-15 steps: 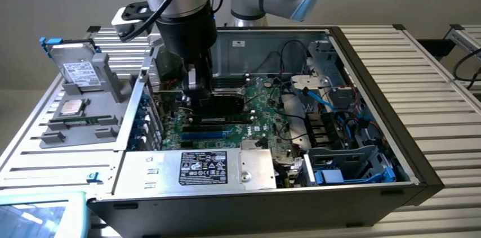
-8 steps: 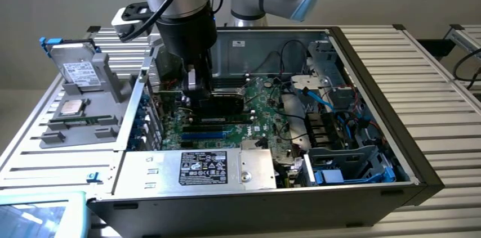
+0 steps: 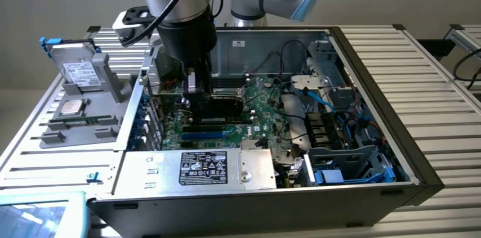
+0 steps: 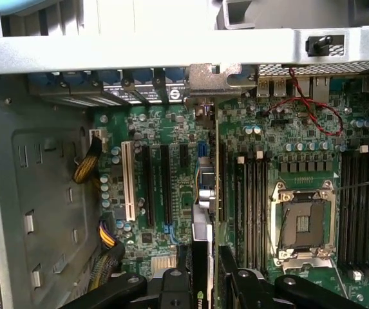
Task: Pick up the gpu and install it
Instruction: 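Insert the gpu into the slot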
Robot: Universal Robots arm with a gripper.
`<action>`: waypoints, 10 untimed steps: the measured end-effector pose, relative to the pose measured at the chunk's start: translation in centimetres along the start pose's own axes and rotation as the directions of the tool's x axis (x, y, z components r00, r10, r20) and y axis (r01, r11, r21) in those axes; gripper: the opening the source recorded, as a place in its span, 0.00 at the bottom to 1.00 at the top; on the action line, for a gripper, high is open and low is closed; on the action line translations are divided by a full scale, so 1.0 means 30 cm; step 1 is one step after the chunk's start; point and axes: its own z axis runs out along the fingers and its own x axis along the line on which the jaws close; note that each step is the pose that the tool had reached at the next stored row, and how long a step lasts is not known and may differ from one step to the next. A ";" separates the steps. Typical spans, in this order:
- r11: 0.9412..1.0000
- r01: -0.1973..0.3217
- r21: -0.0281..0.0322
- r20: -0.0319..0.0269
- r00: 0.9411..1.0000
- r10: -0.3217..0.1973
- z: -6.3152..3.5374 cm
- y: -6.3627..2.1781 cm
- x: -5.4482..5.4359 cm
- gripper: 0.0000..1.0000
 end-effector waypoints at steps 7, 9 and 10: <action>1.000 0.000 -0.004 0.000 1.000 0.000 0.013 0.006 0.001 0.27; 1.000 0.000 -0.004 0.000 1.000 0.000 0.020 0.009 0.001 0.27; 1.000 0.000 -0.004 0.000 1.000 0.000 0.024 0.011 0.001 0.27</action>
